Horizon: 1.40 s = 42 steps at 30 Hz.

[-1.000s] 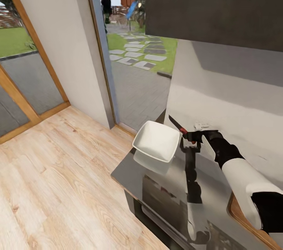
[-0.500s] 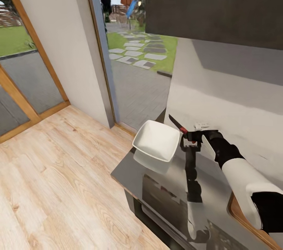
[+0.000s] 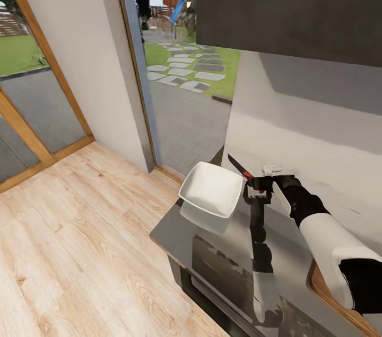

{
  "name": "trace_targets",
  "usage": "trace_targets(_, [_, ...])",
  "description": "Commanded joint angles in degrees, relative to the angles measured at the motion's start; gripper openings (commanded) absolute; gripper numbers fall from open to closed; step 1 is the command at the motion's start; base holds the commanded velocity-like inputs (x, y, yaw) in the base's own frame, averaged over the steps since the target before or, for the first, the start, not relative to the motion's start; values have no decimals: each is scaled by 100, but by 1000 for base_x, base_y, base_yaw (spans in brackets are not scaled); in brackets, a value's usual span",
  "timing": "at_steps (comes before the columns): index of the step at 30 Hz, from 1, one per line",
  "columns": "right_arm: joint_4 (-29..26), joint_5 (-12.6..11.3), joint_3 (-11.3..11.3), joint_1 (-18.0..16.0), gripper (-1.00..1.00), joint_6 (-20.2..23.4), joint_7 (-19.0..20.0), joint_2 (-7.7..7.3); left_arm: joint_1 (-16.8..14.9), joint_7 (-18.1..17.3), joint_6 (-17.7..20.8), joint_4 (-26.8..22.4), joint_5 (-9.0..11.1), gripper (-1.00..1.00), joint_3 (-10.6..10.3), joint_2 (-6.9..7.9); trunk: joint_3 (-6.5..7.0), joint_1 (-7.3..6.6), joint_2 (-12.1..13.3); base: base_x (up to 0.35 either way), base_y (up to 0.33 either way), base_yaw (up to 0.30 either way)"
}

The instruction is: In the kitchen, take the Vidalia onion out of the sink, dice it on the chopping board with the paring knife, put the diced onion into the bowl on the countertop, then place both the paring knife and the chopping board into the sink.

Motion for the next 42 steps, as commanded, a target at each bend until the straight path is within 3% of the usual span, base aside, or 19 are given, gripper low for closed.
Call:
trace_targets(1, [13,10,42,0,100,35,-16,-9,0,7,-8,-8,60,100,-32,8,-11,5,-7,0,0,0])
trace_targets(10, [14,11,42,0,100,40,-33,-9,0,5,-8,-8,60,100,-32,8,-11,5,-7,0,0,0])
trace_targets(11, [14,11,42,0,-100,42,-40,-9,0,6,-8,-8,60,100,-32,8,-11,5,-7,0,0,0])
trace_targets(31, [7,15,42,0,-100,39,-51,-9,0,7,-8,-8,60,100,-32,8,-10,5,-7,0,0,0])
trace_targets(42, [10,10,42,0,-100,36,-51,-8,0,6,-8,-8,60,100,-32,8,70,5,-7,0,0,0])
